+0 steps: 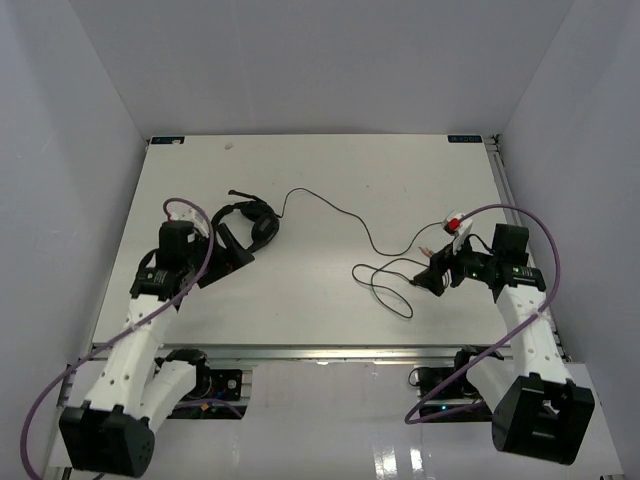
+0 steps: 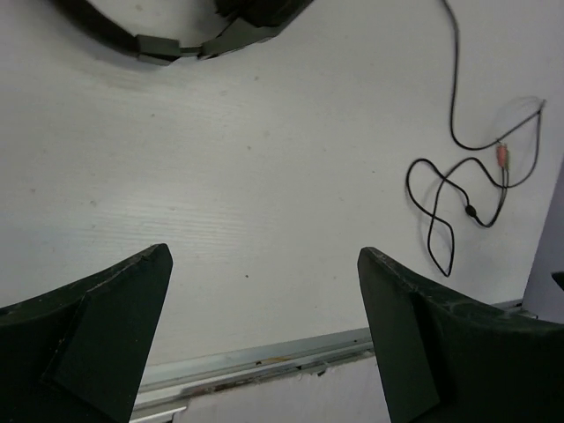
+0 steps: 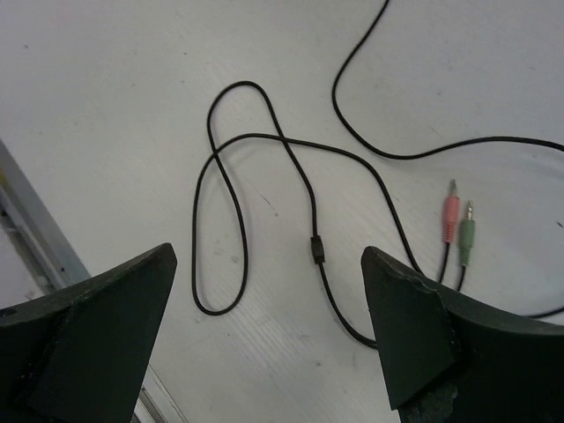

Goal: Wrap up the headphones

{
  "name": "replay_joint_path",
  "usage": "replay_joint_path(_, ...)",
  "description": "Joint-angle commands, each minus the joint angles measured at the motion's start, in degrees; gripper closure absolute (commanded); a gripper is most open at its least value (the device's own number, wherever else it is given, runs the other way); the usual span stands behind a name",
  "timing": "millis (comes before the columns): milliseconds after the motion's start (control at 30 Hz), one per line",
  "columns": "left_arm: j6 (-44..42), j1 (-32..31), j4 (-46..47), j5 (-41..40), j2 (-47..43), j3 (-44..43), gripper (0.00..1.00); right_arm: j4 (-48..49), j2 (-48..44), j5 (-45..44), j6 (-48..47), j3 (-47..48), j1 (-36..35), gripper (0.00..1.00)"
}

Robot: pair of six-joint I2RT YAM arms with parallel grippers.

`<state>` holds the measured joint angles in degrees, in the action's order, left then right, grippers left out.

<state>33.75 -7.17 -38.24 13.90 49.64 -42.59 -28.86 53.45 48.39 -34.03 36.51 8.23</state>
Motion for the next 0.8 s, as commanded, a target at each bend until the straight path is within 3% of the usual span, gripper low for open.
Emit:
replay_joint_path(0, 4.69, 1.84, -3.64, -4.71, 11.70, -6.99, 0.02, 6.25, 4.37, 12.54, -1.12, -0.69, 0.20, 0.09)
replay_joint_path(167, 5.00, 9.31, -0.05, -3.68, 21.73, -10.21, 0.06, 9.36, 3.36, 11.67, -1.00, -3.71, 0.22, 0.09)
replay_joint_path(333, 4.22, 10.73, 0.02, -9.01, 35.06, -16.62, 0.08, 10.04, 2.20, 11.82, -1.57, -4.79, 0.28, 0.09)
replay_joint_path(500, 3.96, 11.30, 1.98, -9.32, 47.69, -24.83, 0.18, 10.56, 0.90, 11.82, -1.66, -5.04, 0.63, 0.09)
replay_joint_path(600, 2.81, 11.39, 2.34, -10.56, 53.02, -28.30, 0.31, 10.93, 0.48, 11.82, -1.45, -5.10, 0.98, 0.09)
replay_joint_path(767, 0.86, 11.39, 4.34, -11.65, 56.75, -29.47, 0.46, 10.93, 0.38, 12.41, -1.18, -5.05, 2.16, 0.09)
